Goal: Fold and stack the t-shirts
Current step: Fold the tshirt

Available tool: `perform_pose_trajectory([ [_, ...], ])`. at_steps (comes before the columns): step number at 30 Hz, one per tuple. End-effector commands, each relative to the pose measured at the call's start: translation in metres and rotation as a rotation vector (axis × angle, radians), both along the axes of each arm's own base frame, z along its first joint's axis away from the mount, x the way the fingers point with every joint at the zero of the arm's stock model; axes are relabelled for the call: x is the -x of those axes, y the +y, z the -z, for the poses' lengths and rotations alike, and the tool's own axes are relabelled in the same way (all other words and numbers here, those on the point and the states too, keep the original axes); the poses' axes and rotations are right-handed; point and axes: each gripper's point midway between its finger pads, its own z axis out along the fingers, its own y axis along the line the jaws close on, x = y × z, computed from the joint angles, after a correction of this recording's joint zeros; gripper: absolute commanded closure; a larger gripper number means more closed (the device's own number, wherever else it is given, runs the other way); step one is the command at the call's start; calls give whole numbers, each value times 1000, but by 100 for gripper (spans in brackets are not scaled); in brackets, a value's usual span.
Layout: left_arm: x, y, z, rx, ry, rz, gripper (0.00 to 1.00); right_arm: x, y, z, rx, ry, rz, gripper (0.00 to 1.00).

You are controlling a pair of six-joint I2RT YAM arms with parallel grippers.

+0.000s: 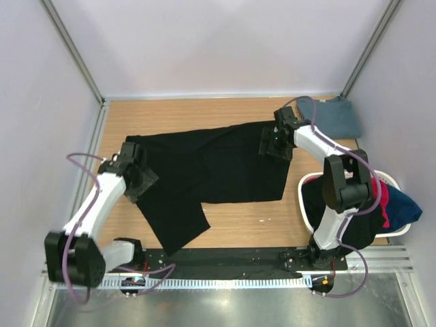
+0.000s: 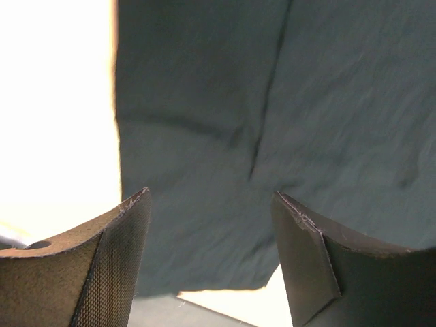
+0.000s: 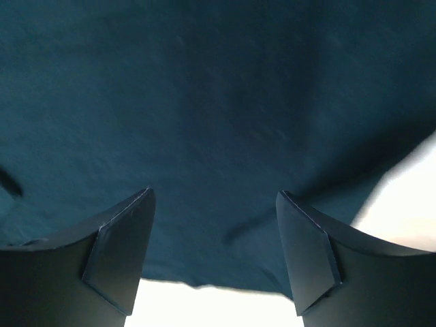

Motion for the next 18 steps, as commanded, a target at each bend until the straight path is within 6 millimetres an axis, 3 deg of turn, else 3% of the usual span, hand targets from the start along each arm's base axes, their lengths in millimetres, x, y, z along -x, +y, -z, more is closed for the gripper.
perform_pose_trajectory([
  [1,-68,1,-6,-48,-102,33,28,-43,16,-5,-41,-97,17,23],
  [3,-93,5,3,-91,-94,58,29,-52,15,8,-23,-86,31,23],
  [7,-114,21,25,-99,-57,63,30,-59,12,28,12,-52,46,23],
  [13,-139,44,66,-34,-20,31,32,-77,10,38,43,-40,89,23],
  [15,-153,50,69,-33,-24,38,32,-83,6,46,73,-34,107,23],
  [16,-157,50,80,-23,-3,44,33,-92,4,42,85,-54,125,23],
  [17,-161,50,85,-19,2,50,33,-93,3,51,96,-34,131,22],
  [18,-173,56,81,-21,-17,46,33,-97,3,52,99,-36,138,22],
])
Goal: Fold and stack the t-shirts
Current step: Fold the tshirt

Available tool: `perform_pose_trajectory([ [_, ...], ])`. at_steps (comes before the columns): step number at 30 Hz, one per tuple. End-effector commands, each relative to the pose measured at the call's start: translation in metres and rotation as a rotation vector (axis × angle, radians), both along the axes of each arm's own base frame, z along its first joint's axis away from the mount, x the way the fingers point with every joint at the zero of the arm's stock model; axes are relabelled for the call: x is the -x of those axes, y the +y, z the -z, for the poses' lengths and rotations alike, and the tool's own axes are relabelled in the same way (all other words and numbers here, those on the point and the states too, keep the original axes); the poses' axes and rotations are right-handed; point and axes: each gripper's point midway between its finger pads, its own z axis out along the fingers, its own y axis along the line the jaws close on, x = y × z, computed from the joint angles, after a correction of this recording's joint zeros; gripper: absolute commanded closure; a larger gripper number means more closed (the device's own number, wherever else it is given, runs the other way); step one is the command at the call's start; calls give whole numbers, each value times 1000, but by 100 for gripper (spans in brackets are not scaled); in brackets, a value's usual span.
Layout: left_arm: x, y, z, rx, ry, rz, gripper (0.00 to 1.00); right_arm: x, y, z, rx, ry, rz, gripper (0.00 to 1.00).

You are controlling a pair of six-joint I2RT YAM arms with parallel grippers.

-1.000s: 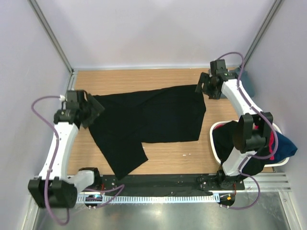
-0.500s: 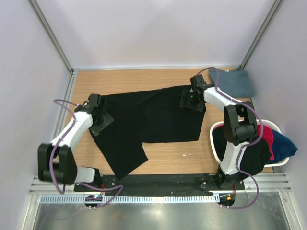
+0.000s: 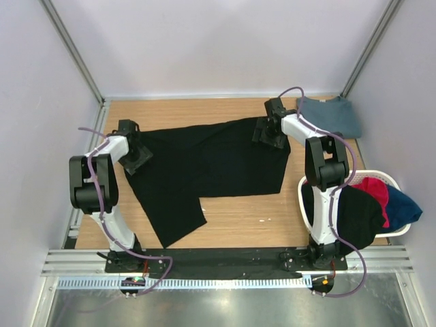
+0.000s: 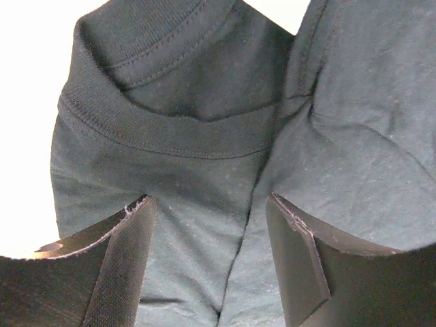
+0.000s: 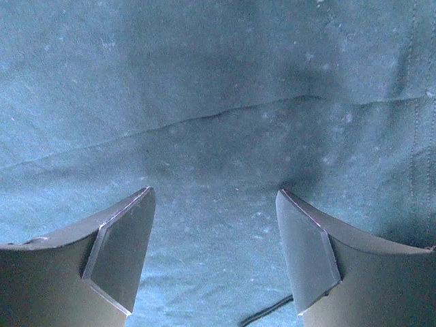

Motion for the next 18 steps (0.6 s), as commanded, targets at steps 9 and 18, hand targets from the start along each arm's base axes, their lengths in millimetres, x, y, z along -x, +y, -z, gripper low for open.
perform_pose_trajectory([
  [9,-90,33,31,48,-83,22,36,-78,0,23,52,-55,83,22],
  [18,-107,32,-64,27,-231,124,31,-96,7,-69,12,-202,30,22],
])
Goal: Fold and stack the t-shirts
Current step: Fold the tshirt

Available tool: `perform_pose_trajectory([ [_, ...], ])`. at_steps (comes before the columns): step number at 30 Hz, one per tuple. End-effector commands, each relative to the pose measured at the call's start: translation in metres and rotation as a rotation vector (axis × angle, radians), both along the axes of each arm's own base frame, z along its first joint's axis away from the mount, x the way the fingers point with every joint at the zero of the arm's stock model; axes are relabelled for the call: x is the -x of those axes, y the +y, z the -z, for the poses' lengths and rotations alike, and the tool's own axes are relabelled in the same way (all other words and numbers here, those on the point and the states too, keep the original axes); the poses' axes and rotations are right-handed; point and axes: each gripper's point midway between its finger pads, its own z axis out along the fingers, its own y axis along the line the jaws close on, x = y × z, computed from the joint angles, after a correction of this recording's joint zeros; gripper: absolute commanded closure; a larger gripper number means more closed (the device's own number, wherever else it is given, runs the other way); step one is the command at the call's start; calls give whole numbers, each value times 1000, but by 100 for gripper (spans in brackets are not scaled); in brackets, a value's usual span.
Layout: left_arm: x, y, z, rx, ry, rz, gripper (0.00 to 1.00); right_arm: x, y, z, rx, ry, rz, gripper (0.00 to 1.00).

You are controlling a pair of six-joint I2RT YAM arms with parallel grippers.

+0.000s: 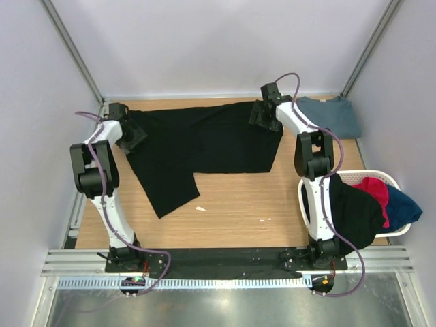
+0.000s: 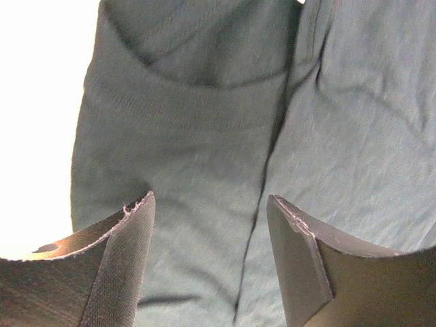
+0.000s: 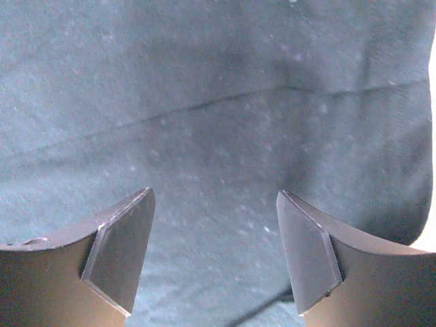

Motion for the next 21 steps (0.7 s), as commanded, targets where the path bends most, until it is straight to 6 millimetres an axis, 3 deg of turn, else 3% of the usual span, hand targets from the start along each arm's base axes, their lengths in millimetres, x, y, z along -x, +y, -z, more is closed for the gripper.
perform_pose_trajectory([
  [1,12,2,-80,-42,-117,50,30,6,-6,-66,2,-86,-25,22],
  [2,19,1,-94,-47,-137,47,29,11,-7,-94,-6,-131,-30,21],
  [3,36,0,-95,-45,-108,37,27,19,-9,-94,-1,-119,-36,21],
  [4,48,-1,-120,-55,-149,27,27,26,-11,-102,2,-119,-38,21],
  [5,67,-4,-112,-52,-111,16,27,34,-15,-119,2,-139,-33,21],
  [7,100,-11,-110,-20,-68,-25,27,53,-20,-113,20,-92,-28,21],
  [8,115,-17,-122,-14,-96,-36,27,64,-23,-109,34,-60,-35,21],
  [9,140,-25,-102,6,-37,-47,27,80,-26,-102,50,-26,-39,21],
  [10,156,-32,-97,31,-12,-80,27,90,-26,-97,63,-5,-47,22],
  [11,169,-43,-104,43,-42,-77,27,97,-29,-92,85,7,-57,22],
  [12,184,-51,-95,58,-15,-83,28,112,-32,-80,104,42,-66,22],
  [13,205,-53,-74,44,40,-107,28,119,-30,-75,121,53,-78,22],
  [16,234,-67,-64,80,46,-173,31,137,-33,-61,167,89,-91,22],
  [17,249,-73,-52,83,83,-189,32,140,-28,-59,166,86,-103,22],
  [18,255,-75,-55,82,53,-194,33,144,-27,-53,165,97,-99,23],
  [21,278,-82,-37,111,95,-205,36,144,-18,-50,140,87,-100,22],
])
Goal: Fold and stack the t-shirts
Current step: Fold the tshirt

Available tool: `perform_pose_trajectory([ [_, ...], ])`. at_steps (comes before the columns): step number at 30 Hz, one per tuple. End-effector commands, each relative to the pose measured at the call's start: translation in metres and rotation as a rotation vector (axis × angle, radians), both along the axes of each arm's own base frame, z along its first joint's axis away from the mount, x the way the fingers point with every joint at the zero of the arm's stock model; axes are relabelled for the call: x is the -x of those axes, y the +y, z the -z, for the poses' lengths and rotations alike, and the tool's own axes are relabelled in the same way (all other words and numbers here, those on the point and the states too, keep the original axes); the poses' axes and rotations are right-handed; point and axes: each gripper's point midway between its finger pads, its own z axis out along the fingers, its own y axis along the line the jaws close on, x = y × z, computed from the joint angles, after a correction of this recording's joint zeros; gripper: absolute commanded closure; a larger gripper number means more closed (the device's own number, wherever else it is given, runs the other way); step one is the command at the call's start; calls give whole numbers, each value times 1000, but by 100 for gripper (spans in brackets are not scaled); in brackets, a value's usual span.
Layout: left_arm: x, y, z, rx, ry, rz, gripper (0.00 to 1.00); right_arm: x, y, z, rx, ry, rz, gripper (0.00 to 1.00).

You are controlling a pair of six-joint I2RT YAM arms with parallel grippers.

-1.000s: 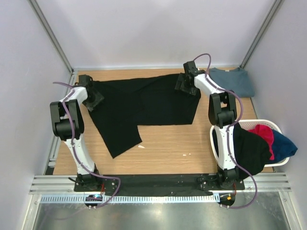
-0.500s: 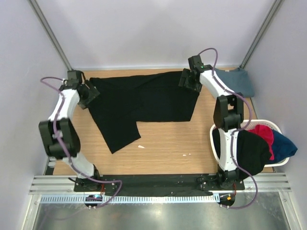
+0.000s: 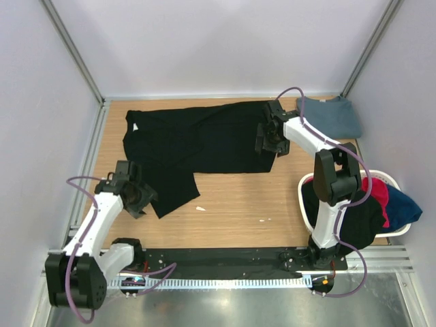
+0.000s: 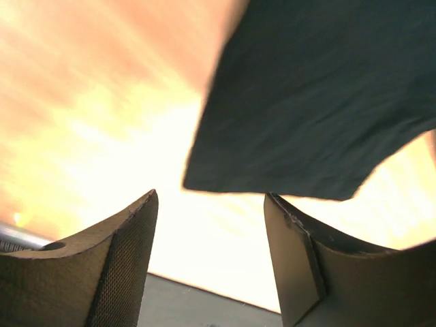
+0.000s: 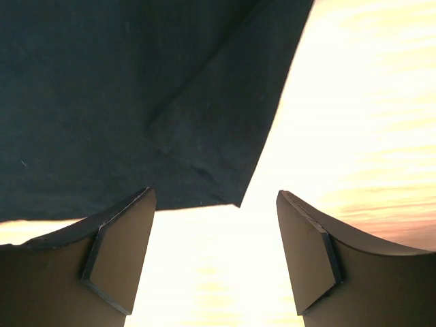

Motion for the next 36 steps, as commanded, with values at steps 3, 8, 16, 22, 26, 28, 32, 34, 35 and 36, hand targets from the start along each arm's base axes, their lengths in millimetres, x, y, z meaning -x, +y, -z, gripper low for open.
perform_pose_trajectory([
  [3,26,-11,14,41,28,-69,41,-9,14,-2,-24,-43,-16,23],
  [8,37,-15,29,35,78,-33,44,-18,22,1,-9,-43,-24,23],
  [16,28,-20,47,44,94,25,51,-19,30,3,25,-41,-39,24],
  [22,21,-18,53,11,98,40,58,-15,29,9,34,-30,-27,24],
  [26,21,-17,56,-14,112,58,62,-16,29,8,34,-34,-26,24],
  [28,23,-15,59,-30,127,63,65,-17,30,7,34,-37,-26,24],
  [32,24,-17,65,-35,138,84,72,-16,28,9,52,-31,-23,24],
  [34,23,-17,67,-41,140,89,75,-14,27,14,60,-17,-26,24],
  [35,23,-17,67,-44,140,88,78,-13,26,16,64,-11,-22,24],
  [36,21,-17,67,-43,139,90,80,-11,26,21,68,2,-23,24],
])
